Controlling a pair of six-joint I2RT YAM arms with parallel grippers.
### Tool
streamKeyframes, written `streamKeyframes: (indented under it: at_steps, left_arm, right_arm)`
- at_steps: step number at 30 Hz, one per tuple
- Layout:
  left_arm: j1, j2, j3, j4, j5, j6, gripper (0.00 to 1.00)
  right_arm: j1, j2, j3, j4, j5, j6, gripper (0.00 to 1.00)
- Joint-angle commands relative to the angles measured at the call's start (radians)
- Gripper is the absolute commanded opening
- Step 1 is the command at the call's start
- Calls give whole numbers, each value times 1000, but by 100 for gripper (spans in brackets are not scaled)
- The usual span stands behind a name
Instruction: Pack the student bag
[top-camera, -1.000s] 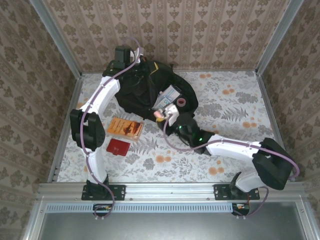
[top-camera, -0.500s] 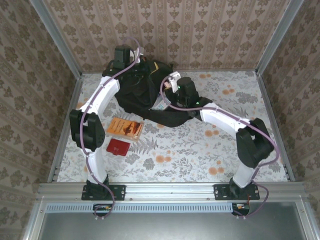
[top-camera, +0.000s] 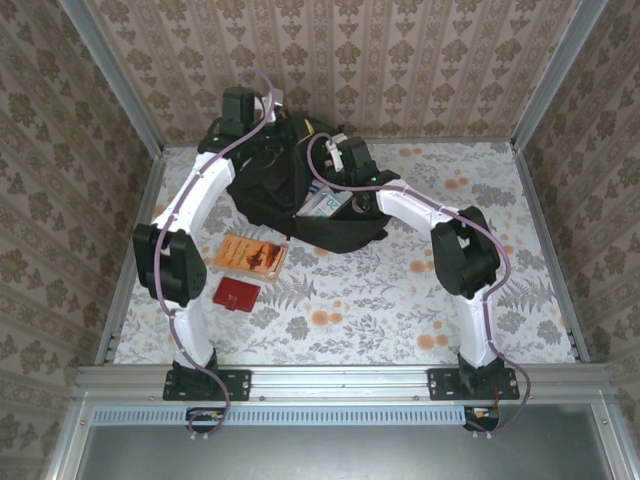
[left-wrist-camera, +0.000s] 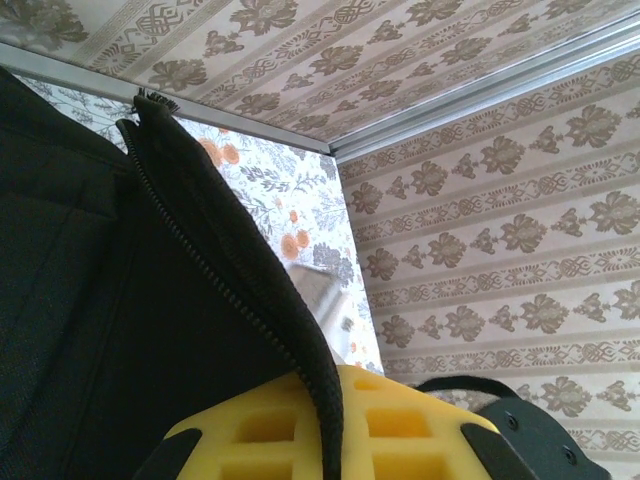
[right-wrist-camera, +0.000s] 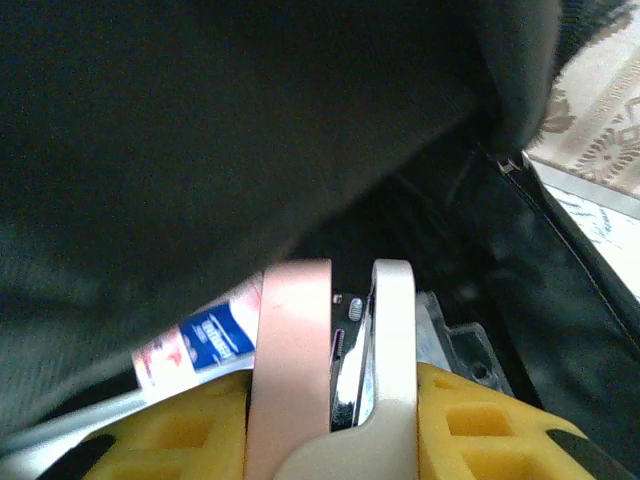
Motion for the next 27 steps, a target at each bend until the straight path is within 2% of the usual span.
streamKeyframes:
  at_steps: [1, 2, 5, 14, 18, 27]
  left_arm:
    - [13, -69, 23, 101, 49, -27, 0]
    - [13, -69, 21, 101, 49, -29, 0]
    - [13, -72, 7, 112, 46, -32, 0]
    - [17, -63, -1, 125, 50, -48, 0]
    - [20, -61, -6, 126, 47, -45, 0]
    - [20, -58, -7, 117, 38, -37, 0]
  right_arm:
    - [0, 65, 109, -27, -35, 60, 36]
    - [-1, 86, 142, -37, -42, 69, 39]
    - [-1, 124, 199, -55, -32, 96, 59]
    - [-5, 38, 85, 39, -39, 87, 60]
    - [0, -106, -54, 139, -58, 76, 60]
    - [106, -506, -594, 387, -195, -82, 61]
